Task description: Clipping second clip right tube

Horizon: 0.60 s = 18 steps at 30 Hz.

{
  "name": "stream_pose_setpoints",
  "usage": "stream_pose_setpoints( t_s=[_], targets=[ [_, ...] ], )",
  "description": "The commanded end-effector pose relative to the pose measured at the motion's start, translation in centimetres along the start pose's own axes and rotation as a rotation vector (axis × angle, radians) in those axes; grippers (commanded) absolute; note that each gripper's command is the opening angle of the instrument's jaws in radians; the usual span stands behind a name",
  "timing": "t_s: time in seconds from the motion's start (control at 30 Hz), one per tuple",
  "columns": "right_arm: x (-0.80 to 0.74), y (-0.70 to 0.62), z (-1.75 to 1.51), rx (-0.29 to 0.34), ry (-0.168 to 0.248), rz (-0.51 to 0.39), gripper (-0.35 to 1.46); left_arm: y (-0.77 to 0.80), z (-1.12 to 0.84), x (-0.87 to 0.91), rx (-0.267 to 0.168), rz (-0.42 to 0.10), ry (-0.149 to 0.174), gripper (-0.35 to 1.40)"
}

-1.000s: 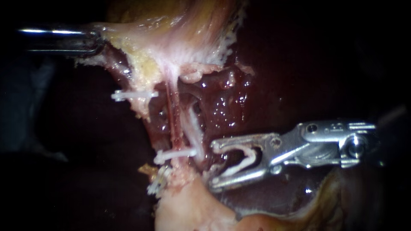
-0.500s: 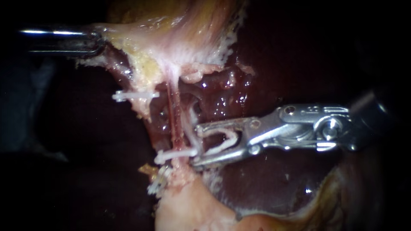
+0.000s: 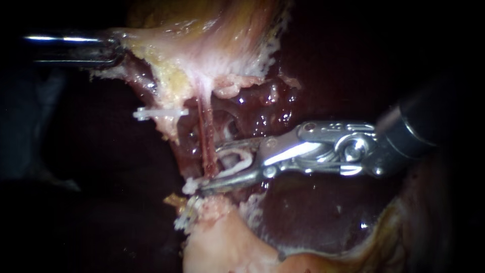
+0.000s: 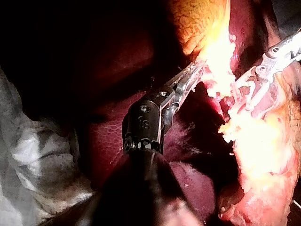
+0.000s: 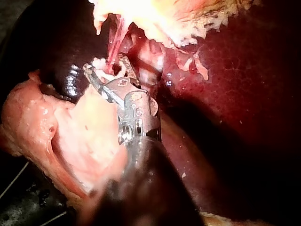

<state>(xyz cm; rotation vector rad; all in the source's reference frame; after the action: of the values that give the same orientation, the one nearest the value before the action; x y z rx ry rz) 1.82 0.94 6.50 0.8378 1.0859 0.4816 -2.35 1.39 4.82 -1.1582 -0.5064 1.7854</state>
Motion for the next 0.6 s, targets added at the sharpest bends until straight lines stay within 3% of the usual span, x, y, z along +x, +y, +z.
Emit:
stream_pose_setpoints(
  t_s=[0.03,0.17,0.43,0.6],
  targets=[
    [-0.01,0.0,0.03,0.007,0.006,0.004,0.48,0.0,0.0,0.0,0.0,0.0,0.0,-0.35],
    [-0.03,0.0,0.15,0.032,0.004,0.007,0.48,0.0,0.0,0.0,0.0,0.0,0.0,-0.35],
    [0.03,0.0,0.37,0.062,0.051,0.016,0.48,0.0,0.02,0.0,0.001,0.0,0.0,-0.35],
    [0.04,-0.08,0.4,0.102,0.066,0.023,0.49,0.0,0.02,-0.01,0.001,0.001,0.0,-0.35]
  ],
)
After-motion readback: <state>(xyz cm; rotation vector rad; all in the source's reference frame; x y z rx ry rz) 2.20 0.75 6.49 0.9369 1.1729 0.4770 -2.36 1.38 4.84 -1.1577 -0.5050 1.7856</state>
